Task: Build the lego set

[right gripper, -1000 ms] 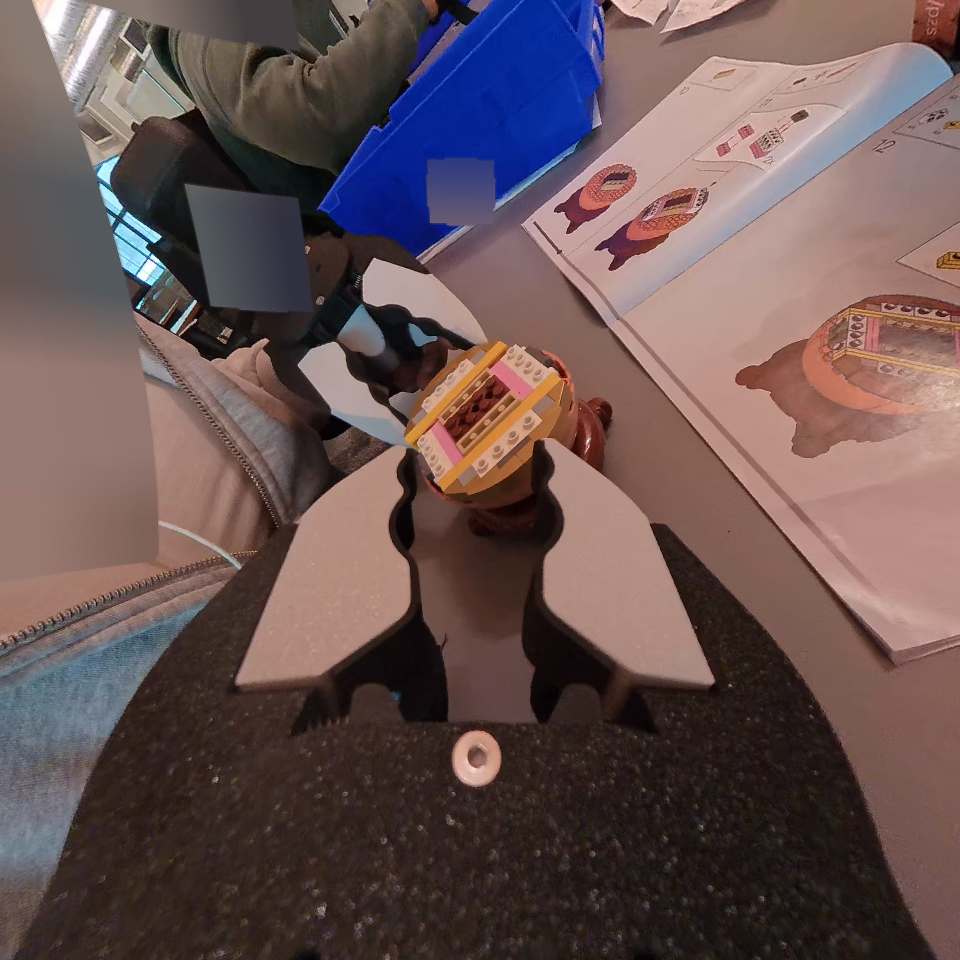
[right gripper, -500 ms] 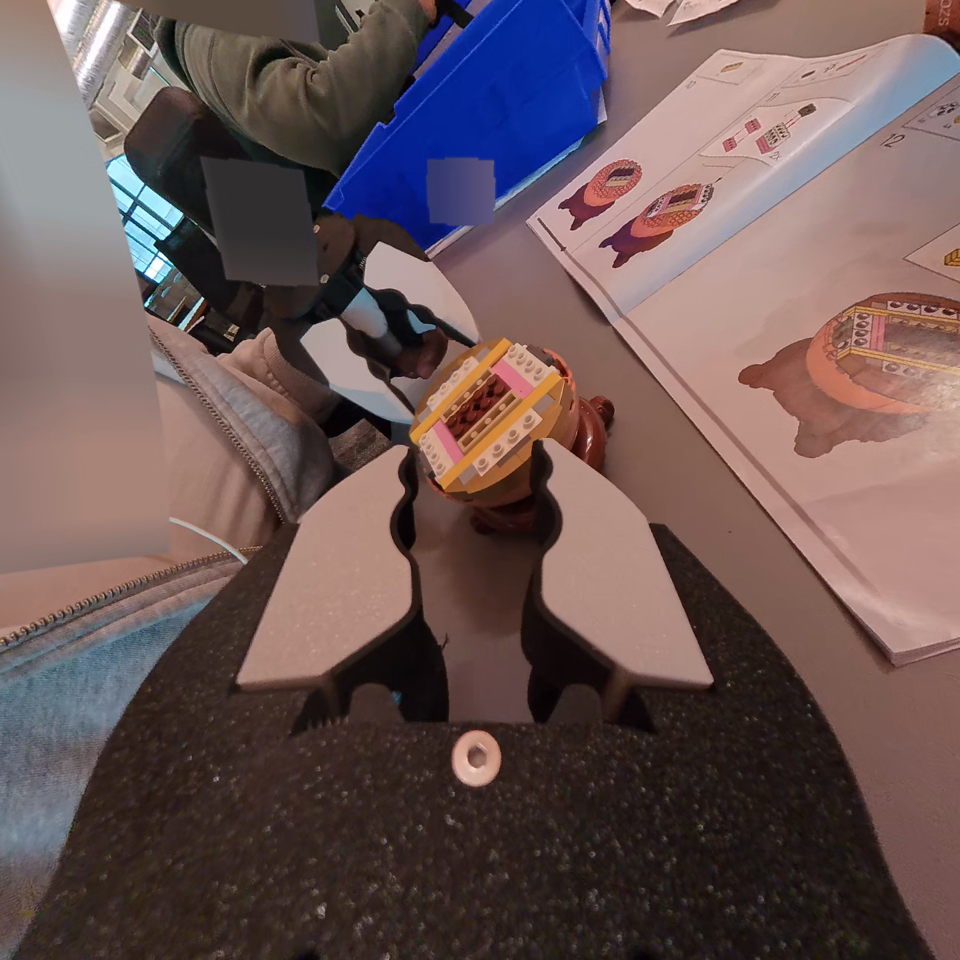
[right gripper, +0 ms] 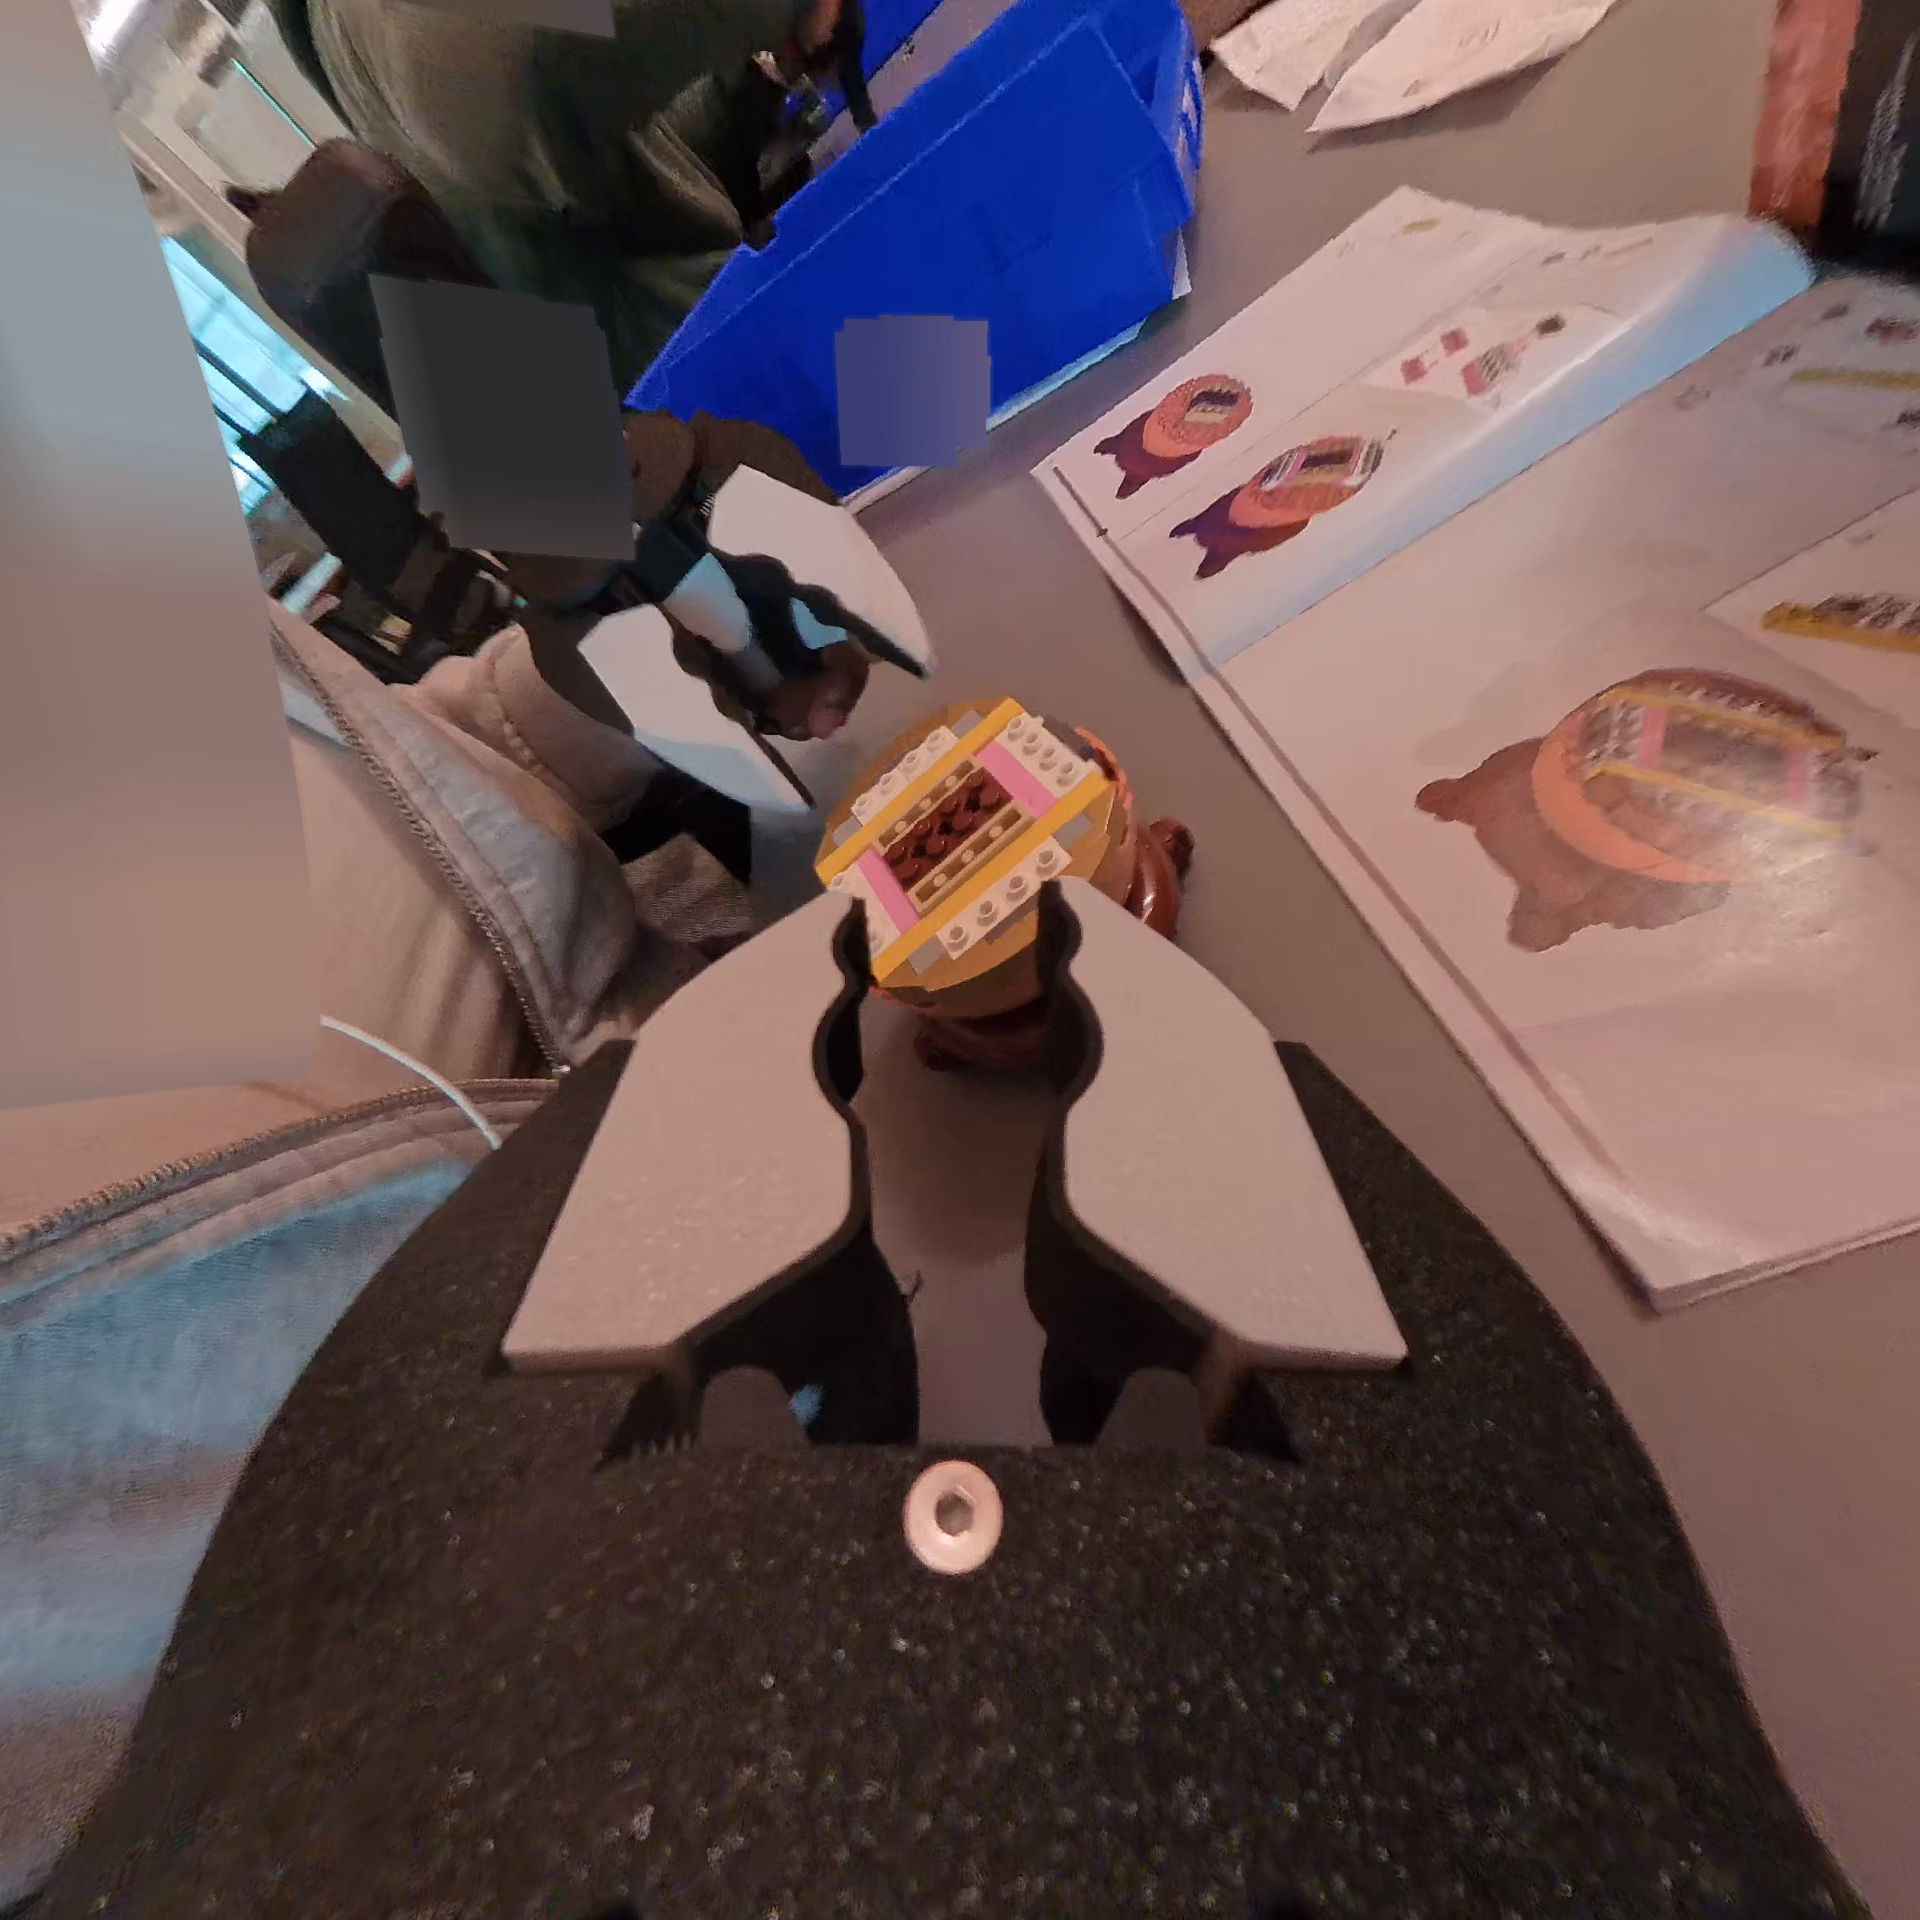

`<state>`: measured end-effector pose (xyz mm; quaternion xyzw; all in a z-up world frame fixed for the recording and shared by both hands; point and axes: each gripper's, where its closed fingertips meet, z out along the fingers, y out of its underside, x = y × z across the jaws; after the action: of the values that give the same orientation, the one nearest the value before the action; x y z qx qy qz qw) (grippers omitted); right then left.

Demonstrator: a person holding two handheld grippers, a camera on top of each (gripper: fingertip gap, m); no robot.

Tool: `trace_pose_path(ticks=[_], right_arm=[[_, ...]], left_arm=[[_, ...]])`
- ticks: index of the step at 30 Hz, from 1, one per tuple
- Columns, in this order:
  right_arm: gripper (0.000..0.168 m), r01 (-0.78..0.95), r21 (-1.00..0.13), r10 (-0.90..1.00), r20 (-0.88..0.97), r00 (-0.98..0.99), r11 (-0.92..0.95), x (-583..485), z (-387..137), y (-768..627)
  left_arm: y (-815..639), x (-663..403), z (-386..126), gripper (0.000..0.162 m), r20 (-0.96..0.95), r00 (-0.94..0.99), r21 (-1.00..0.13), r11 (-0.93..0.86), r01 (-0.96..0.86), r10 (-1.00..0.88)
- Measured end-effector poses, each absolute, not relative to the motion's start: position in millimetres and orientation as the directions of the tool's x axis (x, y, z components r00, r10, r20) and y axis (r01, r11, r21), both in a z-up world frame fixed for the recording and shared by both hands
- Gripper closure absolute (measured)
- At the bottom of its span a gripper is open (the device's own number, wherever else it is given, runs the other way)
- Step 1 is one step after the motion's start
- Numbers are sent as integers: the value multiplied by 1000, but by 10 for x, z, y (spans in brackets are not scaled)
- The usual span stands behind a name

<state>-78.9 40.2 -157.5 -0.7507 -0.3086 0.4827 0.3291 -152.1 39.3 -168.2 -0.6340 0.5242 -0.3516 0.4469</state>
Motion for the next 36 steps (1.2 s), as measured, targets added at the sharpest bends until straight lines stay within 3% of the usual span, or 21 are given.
trace_pose_path(ticks=[4, 6, 14, 25, 34, 36], right_arm=[[156, 273, -854, 855, -312, 414, -443, -734, -1535, 465], [161, 374, -848, 884, -207, 419, -376, -752, -1579, 472], [160, 520, -784, 916, -150, 373, -340, -903, -1753, 409], [160, 524, -755, 898, -196, 394, -394, -916, -1770, 404], [160, 524, -757, 900, -195, 389, -391, -923, -1767, 406], [160, 522, -756, 899, -202, 388, -395, -920, -1765, 404]], left_arm=[[406, -1520, -1439, 150, -9, 194, -969, -39, -244, -981], [426, -1474, -1462, 155, -9, 189, -963, -42, -265, -982], [450, -1382, -1679, 161, 2, 173, -925, -68, -374, -985], [385, -1251, -1720, 162, 88, 106, -894, -125, -430, -990], [397, -1264, -1701, 162, 103, 64, -924, -119, -364, -993], [389, -1282, -1535, 161, 108, 52, -955, -118, -274, -993]])
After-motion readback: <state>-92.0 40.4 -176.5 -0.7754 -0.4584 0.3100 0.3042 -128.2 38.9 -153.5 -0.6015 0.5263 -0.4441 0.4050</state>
